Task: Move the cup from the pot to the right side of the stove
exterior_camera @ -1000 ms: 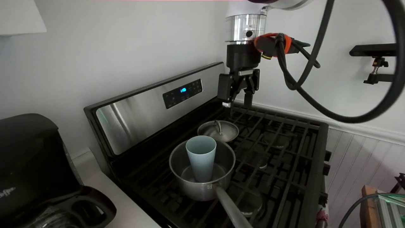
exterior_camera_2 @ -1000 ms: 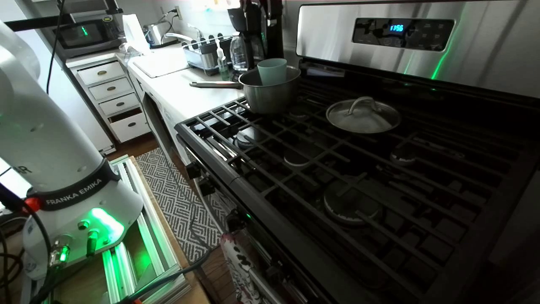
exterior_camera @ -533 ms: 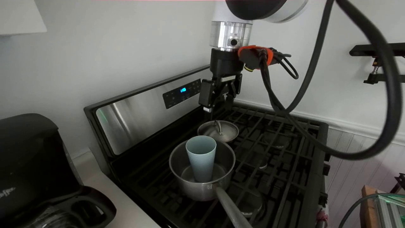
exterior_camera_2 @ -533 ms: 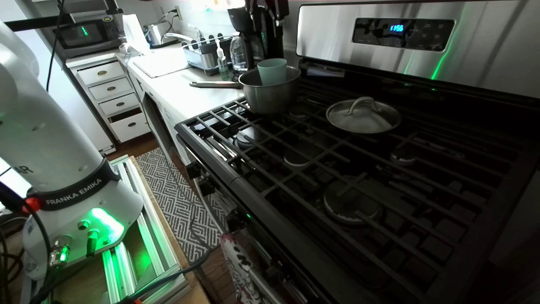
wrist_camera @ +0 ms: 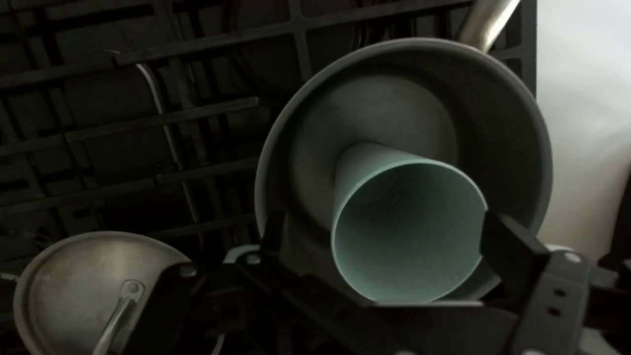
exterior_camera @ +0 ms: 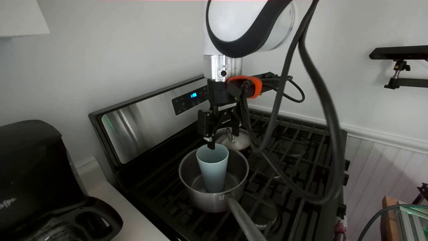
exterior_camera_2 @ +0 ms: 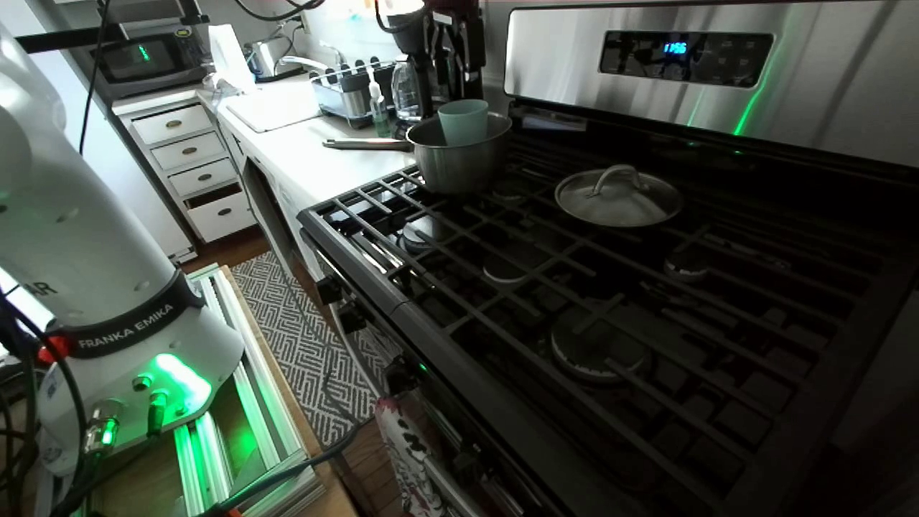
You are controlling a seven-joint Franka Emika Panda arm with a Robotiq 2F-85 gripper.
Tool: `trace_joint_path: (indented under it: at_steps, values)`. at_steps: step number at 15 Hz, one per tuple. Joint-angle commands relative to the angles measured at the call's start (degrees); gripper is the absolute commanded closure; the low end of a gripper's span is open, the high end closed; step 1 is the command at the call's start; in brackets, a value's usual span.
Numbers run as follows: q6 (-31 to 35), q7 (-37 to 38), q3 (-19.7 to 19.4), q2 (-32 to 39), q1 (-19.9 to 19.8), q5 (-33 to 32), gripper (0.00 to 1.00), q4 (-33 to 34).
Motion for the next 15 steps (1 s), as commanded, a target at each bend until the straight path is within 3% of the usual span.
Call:
trace_joint_path:
  at_steps: [1,15]
  values:
    - [-2.25,5.76,-0.45,6.37,0.36,-0.50,0.00,5.58]
    - [0.37,7.29,-2.52,7.26,0.09,-2.25,0.00,3.41]
